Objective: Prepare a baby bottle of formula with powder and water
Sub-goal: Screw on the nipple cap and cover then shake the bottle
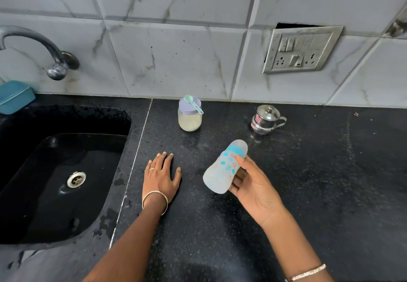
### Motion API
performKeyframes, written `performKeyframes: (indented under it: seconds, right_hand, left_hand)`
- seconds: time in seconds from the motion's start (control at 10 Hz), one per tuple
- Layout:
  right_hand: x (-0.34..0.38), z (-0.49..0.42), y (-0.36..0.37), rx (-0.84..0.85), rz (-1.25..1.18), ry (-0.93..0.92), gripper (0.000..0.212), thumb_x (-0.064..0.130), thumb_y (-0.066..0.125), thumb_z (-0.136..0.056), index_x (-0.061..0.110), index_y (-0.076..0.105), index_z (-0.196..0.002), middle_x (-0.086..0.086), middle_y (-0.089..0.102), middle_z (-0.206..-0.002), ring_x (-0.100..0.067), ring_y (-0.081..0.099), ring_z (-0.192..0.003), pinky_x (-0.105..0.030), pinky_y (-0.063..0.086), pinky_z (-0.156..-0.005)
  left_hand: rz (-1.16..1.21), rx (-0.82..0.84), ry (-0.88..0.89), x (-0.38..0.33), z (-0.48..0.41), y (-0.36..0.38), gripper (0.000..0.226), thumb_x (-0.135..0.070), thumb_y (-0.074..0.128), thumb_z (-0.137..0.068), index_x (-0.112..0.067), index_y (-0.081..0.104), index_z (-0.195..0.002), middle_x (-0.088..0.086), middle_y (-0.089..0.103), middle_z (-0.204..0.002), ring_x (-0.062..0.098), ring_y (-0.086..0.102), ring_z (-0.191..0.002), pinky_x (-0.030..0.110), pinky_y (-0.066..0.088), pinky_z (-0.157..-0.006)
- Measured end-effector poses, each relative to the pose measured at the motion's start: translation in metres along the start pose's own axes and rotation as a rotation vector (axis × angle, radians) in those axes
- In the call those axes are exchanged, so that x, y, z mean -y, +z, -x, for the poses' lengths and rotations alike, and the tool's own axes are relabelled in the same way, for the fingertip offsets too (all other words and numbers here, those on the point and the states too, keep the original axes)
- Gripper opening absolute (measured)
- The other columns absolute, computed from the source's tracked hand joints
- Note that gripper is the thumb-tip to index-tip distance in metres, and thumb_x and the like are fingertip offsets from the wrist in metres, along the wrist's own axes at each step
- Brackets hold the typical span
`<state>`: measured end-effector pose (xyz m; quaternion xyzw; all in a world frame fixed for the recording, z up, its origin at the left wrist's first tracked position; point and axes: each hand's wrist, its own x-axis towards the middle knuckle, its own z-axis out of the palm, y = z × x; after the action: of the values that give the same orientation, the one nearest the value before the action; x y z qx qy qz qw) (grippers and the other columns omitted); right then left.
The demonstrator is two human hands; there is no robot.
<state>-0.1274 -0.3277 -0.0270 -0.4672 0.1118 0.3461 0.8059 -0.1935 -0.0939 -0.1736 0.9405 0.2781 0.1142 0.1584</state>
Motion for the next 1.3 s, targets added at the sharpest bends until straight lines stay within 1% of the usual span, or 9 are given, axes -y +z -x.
performKeyframes:
  seconds: [0.2, 0.3, 0.5, 0.7, 0.8, 1.0, 1.1, 1.2, 1.3]
  right_hand:
    - [-0.007, -0.002, -0.008, 0.027, -0.287, 0.105, 0.049, 0.022, 0.06, -0.094, 0.005, 0.057, -0.139, -0.027, 0.063, -0.138, -0.036, 0.059, -0.131, -0.053, 0.044, -0.112]
    - [-0.006, -0.002, -0.008, 0.061, -0.201, 0.098, 0.046, 0.035, 0.067, -0.086, 0.009, 0.067, -0.125, -0.02, 0.07, -0.118, -0.037, 0.068, -0.107, -0.049, 0.051, -0.101]
    - [-0.01, 0.003, -0.003, 0.2, -0.005, 0.057, 0.075, 0.016, 0.095, -0.049, 0.016, 0.071, -0.12, -0.012, 0.074, -0.093, -0.037, 0.076, -0.095, -0.041, 0.065, -0.079]
    - [-0.01, 0.013, 0.01, 0.37, -0.131, 0.114, 0.082, 0.039, 0.09, -0.073, 0.009, 0.058, -0.143, -0.02, 0.062, -0.143, -0.035, 0.064, -0.128, -0.05, 0.06, -0.095]
    - [-0.009, 0.017, 0.014, 0.376, -0.141, 0.146, 0.051, 0.048, 0.053, -0.096, 0.018, 0.072, -0.131, -0.014, 0.06, -0.148, -0.026, 0.066, -0.127, -0.041, 0.063, -0.086]
    - [-0.006, 0.021, 0.019, 0.302, -0.217, 0.195, 0.05, 0.045, 0.062, -0.091, 0.005, 0.078, -0.118, -0.017, 0.07, -0.124, -0.027, 0.076, -0.09, -0.034, 0.063, -0.066]
    - [0.0, 0.024, 0.022, 0.286, -0.178, 0.189, 0.046, 0.044, 0.068, -0.085, 0.006, 0.081, -0.106, -0.014, 0.073, -0.107, -0.025, 0.074, -0.081, -0.034, 0.063, -0.066]
    - [0.007, 0.026, 0.024, 0.277, -0.152, 0.169, 0.051, 0.045, 0.068, -0.085, 0.006, 0.072, -0.118, -0.013, 0.073, -0.1, -0.023, 0.072, -0.078, -0.034, 0.063, -0.066]
    - [0.014, 0.029, 0.025, 0.317, -0.097, 0.108, 0.056, 0.046, 0.072, -0.079, 0.008, 0.072, -0.121, -0.013, 0.076, -0.101, -0.023, 0.075, -0.079, -0.035, 0.063, -0.066]
  left_hand:
    - [-0.002, -0.006, -0.005, 0.002, -0.002, 0.001, 0.055, -0.047, 0.048, -0.099, -0.019, 0.047, -0.147, 0.006, 0.043, -0.156, 0.025, 0.032, -0.149, 0.043, 0.02, -0.124]
    - [-0.003, -0.018, 0.0, 0.0, -0.001, 0.001, 0.055, -0.046, 0.048, -0.099, -0.018, 0.047, -0.146, 0.006, 0.043, -0.156, 0.024, 0.032, -0.149, 0.043, 0.019, -0.124]
    - [-0.005, -0.021, 0.003, -0.001, -0.001, -0.001, 0.056, -0.047, 0.047, -0.1, -0.018, 0.046, -0.147, 0.006, 0.043, -0.156, 0.025, 0.032, -0.149, 0.043, 0.019, -0.125]
    - [-0.012, -0.012, 0.01, 0.0, -0.001, 0.001, 0.056, -0.047, 0.048, -0.099, -0.018, 0.046, -0.147, 0.007, 0.043, -0.156, 0.026, 0.032, -0.149, 0.044, 0.02, -0.124]
    - [-0.017, -0.02, 0.011, 0.001, -0.002, 0.001, 0.056, -0.047, 0.047, -0.1, -0.018, 0.045, -0.148, 0.007, 0.042, -0.156, 0.026, 0.032, -0.149, 0.045, 0.02, -0.124]
    - [-0.022, -0.021, 0.025, 0.002, -0.002, 0.001, 0.056, -0.047, 0.047, -0.1, -0.018, 0.045, -0.147, 0.008, 0.042, -0.156, 0.027, 0.032, -0.149, 0.047, 0.02, -0.124]
    - [-0.069, -0.055, 0.046, -0.002, 0.001, -0.004, 0.051, -0.045, 0.053, -0.097, -0.018, 0.053, -0.14, 0.009, 0.045, -0.154, 0.028, 0.03, -0.15, 0.051, 0.001, -0.125]
    - [0.061, -0.116, 0.096, -0.028, -0.005, -0.021, 0.041, -0.037, 0.067, -0.088, -0.02, 0.065, -0.125, 0.007, 0.056, -0.144, 0.029, 0.043, -0.142, 0.057, 0.008, -0.122]
    - [0.662, 0.011, 0.021, -0.081, -0.01, -0.078, 0.042, -0.052, 0.053, -0.091, -0.024, 0.071, -0.116, -0.005, 0.073, -0.116, 0.014, 0.066, -0.111, 0.049, 0.044, -0.108]
